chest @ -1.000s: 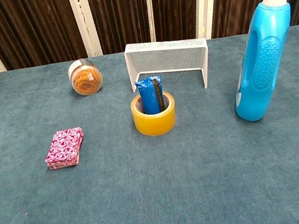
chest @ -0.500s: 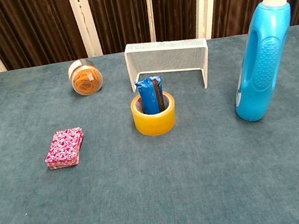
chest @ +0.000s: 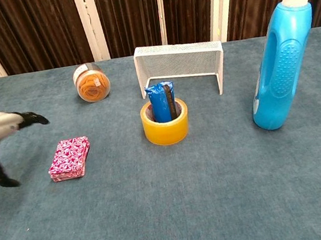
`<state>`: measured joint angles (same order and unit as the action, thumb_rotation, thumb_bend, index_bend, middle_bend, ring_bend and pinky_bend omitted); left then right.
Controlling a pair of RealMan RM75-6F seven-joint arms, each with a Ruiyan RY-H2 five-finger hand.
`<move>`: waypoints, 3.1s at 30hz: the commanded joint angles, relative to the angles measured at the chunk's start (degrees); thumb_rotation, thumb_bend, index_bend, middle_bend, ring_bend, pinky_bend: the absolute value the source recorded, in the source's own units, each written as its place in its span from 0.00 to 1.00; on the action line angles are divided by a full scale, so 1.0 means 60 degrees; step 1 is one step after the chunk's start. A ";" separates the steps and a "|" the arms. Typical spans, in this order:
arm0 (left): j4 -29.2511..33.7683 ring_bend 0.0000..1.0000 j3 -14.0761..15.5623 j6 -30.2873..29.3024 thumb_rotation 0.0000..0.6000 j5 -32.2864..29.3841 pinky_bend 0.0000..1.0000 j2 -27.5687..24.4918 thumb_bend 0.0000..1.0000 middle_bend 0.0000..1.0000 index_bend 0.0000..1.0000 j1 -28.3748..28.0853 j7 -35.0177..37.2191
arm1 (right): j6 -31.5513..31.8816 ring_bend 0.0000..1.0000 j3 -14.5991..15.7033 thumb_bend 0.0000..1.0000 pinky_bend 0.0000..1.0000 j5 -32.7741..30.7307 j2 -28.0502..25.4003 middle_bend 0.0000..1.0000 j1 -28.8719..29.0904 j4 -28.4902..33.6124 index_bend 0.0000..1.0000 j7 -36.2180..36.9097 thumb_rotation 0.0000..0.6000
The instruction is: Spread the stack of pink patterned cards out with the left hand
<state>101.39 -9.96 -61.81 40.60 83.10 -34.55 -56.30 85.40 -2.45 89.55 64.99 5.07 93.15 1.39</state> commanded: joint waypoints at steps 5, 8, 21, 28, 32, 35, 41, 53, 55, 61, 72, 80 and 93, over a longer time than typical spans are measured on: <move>-0.0650 0.00 -0.0068 -0.0281 1.00 -0.1255 0.00 0.1060 0.17 0.00 0.06 -0.1022 -0.0611 | 0.0013 0.00 0.0009 0.36 0.09 0.0014 -0.0021 0.00 -0.0009 0.0027 0.00 0.0033 1.00; -0.0794 0.00 -0.0067 -0.0343 1.00 -0.1388 0.00 0.1263 0.17 0.00 0.06 -0.1232 -0.0599 | 0.0012 0.00 0.0005 0.36 0.09 0.0007 -0.0027 0.00 -0.0009 0.0016 0.00 0.0062 1.00; -0.1237 0.00 0.0205 -0.0571 1.00 -0.1624 0.00 0.1650 0.38 0.00 0.37 -0.1612 -0.0349 | 0.0025 0.00 0.0002 0.36 0.09 0.0014 -0.0038 0.00 -0.0012 0.0023 0.00 0.0126 1.00; -0.1114 0.00 0.0233 -0.0671 1.00 -0.0754 0.00 0.1515 0.45 0.00 0.49 -0.1517 0.0506 | 0.0021 0.00 0.0004 0.36 0.09 0.0015 -0.0042 0.00 -0.0011 0.0028 0.00 0.0131 1.00; -0.0851 0.00 0.0253 -0.0749 1.00 -0.0447 0.00 0.1231 0.45 0.00 0.49 -0.1457 0.0794 | 0.0033 0.00 0.0006 0.36 0.09 0.0021 -0.0042 0.00 -0.0017 0.0024 0.00 0.0139 1.00; -0.0521 0.00 0.0354 -0.0889 1.00 -0.0178 0.00 0.0792 0.45 0.00 0.49 -0.1339 0.0966 | 0.0038 0.00 0.0003 0.36 0.09 0.0017 -0.0049 0.00 -0.0020 0.0020 0.00 0.0149 1.00; -0.0197 0.00 0.0780 -0.0997 1.00 0.0234 0.00 -0.0152 0.45 0.00 0.49 -0.0925 0.1414 | 0.0036 0.00 0.0014 0.36 0.09 0.0021 -0.0037 0.00 -0.0026 0.0026 0.00 0.0135 1.00; -0.0932 0.00 0.1467 -0.0380 1.00 0.0543 0.00 -0.0741 0.39 0.00 0.39 -0.0279 0.2595 | 0.0036 0.00 0.0019 0.36 0.09 0.0007 -0.0008 0.00 -0.0036 0.0066 0.00 0.0040 1.00; -0.1140 0.00 0.1545 -0.0226 1.00 0.0595 0.00 -0.0654 0.34 0.00 0.34 -0.0249 0.2703 | 0.0043 0.00 0.0015 0.36 0.09 0.0007 -0.0008 0.00 -0.0038 0.0064 0.00 0.0032 1.00; -0.1152 0.00 0.1647 -0.0058 1.00 0.0142 0.00 -0.0655 0.19 0.00 0.08 -0.0352 0.2261 | 0.0047 0.00 0.0004 0.36 0.09 -0.0011 -0.0018 0.00 -0.0043 0.0058 0.00 0.0065 1.00; -0.0276 0.00 0.1414 -0.0112 1.00 -0.1061 0.00 -0.1108 0.17 0.00 0.00 -0.0786 0.1514 | 0.0080 0.00 0.0008 0.36 0.09 0.0029 -0.0012 0.00 -0.0050 0.0052 0.00 0.0091 1.00; -0.0144 0.00 0.0837 -0.0355 1.00 -0.1487 0.00 -0.0561 0.17 0.00 0.00 -0.1317 0.1347 | 0.0067 0.00 0.0014 0.36 0.09 0.0042 -0.0009 0.00 -0.0043 0.0062 0.00 0.0092 1.00; -0.0954 0.00 0.0370 -0.0578 1.00 -0.3085 0.00 0.0942 0.17 0.00 0.00 -0.2550 -0.0038 | 0.0027 0.00 0.0029 0.36 0.09 0.0044 -0.0073 0.00 -0.0034 0.0087 0.00 0.0261 1.00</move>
<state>96.23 -7.43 -65.09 22.71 88.10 -49.24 -56.07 85.56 -2.27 89.82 64.56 4.87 93.68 2.96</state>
